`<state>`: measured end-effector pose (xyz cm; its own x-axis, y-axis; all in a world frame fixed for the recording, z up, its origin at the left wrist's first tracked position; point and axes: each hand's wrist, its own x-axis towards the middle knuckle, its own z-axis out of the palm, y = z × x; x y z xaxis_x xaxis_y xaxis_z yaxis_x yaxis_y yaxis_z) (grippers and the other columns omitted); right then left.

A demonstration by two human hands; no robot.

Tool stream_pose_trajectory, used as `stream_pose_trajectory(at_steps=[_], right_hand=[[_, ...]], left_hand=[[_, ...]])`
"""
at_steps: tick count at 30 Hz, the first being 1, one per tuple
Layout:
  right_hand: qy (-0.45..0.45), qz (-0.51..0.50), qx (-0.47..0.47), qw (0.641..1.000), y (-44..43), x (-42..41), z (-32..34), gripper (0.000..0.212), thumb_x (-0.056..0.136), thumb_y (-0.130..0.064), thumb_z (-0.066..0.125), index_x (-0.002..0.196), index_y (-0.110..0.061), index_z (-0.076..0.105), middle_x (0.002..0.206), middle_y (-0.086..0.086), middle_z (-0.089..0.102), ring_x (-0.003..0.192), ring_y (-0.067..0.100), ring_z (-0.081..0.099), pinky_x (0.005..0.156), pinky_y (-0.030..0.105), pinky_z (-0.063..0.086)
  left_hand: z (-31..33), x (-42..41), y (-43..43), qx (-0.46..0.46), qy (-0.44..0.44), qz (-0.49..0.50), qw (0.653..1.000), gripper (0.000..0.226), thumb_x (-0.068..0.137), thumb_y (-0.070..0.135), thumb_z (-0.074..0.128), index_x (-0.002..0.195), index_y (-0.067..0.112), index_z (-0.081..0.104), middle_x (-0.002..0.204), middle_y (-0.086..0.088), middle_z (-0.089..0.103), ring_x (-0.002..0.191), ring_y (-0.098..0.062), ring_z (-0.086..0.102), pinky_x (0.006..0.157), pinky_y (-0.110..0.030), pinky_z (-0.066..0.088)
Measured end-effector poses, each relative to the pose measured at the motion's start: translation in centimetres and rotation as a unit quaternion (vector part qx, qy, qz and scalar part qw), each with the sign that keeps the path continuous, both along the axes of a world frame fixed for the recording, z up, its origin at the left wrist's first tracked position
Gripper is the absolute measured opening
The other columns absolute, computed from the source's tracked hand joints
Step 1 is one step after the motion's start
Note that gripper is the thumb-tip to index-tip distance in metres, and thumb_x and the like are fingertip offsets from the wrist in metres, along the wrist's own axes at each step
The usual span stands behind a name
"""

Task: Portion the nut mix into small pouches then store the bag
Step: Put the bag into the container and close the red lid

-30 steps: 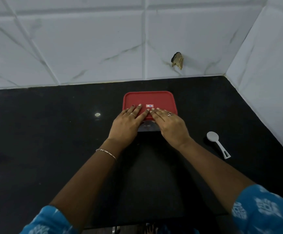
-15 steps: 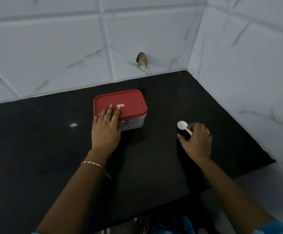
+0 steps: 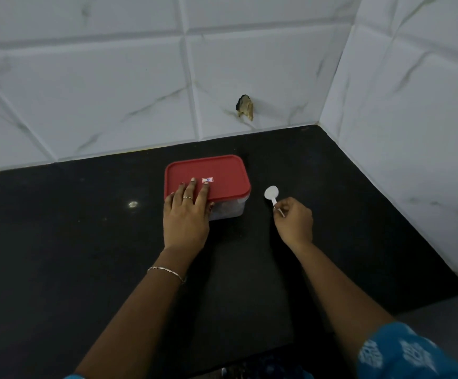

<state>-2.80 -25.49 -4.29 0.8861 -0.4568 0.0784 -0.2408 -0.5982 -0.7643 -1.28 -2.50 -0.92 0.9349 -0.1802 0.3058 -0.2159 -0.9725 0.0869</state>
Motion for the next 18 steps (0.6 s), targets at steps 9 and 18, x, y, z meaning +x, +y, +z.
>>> stream_pose_trajectory(at_steps=[9, 18], right_hand=[[0.017, 0.008, -0.069, 0.997, 0.89, 1.43, -0.01, 0.010, 0.087, -0.018, 0.066, 0.093, -0.018, 0.057, 0.085, -0.005, 0.066, 0.078, 0.016, 0.063, 0.066, 0.033, 0.051], [0.069, -0.020, -0.092, 0.993, 0.47, 1.01, -0.28, 0.019, 0.095, -0.030, 0.056, 0.101, -0.018, 0.069, 0.103, 0.003, 0.061, 0.095, 0.022, 0.059, 0.065, 0.029, 0.041]], left_hand=[[-0.32, 0.08, -0.14, 0.013, -0.001, 0.011, 1.000, 0.048, 0.099, 0.034, 0.041, 0.144, 0.018, 0.043, 0.149, -0.014, 0.042, 0.137, -0.036, 0.038, 0.111, -0.051, 0.030], [0.00, -0.06, -0.13, 0.020, 0.024, 0.007, 0.999, 0.049, 0.102, 0.036, 0.035, 0.148, 0.020, 0.035, 0.154, -0.012, 0.034, 0.142, -0.034, 0.030, 0.114, -0.048, 0.024]])
